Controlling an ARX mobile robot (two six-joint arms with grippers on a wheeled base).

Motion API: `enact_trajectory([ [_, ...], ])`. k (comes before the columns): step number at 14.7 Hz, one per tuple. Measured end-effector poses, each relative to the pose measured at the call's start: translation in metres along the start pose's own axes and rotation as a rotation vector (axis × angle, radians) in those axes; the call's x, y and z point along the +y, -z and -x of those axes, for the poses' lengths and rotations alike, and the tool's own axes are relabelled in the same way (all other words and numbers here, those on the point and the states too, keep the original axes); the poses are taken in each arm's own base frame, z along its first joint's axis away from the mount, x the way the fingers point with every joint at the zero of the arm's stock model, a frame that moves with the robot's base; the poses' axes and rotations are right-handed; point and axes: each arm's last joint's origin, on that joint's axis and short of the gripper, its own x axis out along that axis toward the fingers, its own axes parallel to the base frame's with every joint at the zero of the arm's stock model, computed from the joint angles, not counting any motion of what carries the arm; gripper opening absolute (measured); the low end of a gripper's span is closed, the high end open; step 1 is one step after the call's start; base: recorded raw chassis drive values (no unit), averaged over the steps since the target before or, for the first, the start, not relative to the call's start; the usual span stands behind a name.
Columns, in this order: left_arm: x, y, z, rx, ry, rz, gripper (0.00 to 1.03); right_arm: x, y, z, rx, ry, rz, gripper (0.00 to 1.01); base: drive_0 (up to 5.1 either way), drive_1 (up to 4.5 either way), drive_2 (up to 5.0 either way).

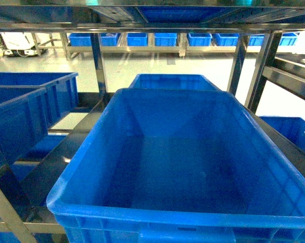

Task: Pick red block from blue box to shelf

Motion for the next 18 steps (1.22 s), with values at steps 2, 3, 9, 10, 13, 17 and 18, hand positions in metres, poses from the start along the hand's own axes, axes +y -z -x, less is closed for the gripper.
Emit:
enact_trajectory([
  [2,0.0000,0.0000,0.0000,0.000,0.000,0.000,0.98,0.0000,0.0000,0.0000,0.000,0.000,0.000,0.27,0.1,4.22,-4.1],
  [3,0.0000,0.0000,0.0000,0.000,0.000,0.000,0.98,0.0000,0.0000,0.0000,0.000,0.000,0.000,0.27,0.1,4.22,-4.1],
  [9,0.0000,0.0000,0.0000,0.000,0.000,0.000,0.98,0.0000,0.0000,0.0000,0.000,0.000,0.000,0.27,0.0,2.82,-2.7],
  [10,0.0000,0.0000,0.0000,0.000,0.000,0.000,0.98,0.0000,0.0000,0.0000,0.000,0.000,0.000,0.27,0.0,0.00,0.0],
  [13,0.0000,0.0000,0.0000,0.000,0.000,0.000,0.98,0.0000,0.0000,0.0000,0.000,0.000,0.000,0.27,0.0,0.00,0.0],
  [17,0.0000,0.0000,0.0000,0.000,0.000,0.000,0.98,0.0000,0.0000,0.0000,0.000,0.000,0.000,0.27,0.0,0.00,0.0],
  [18,0.0000,0.0000,0.0000,0.000,0.000,0.000,0.98,0.0000,0.0000,0.0000,0.000,0.000,0.000,0.27,0.0,0.00,0.0],
])
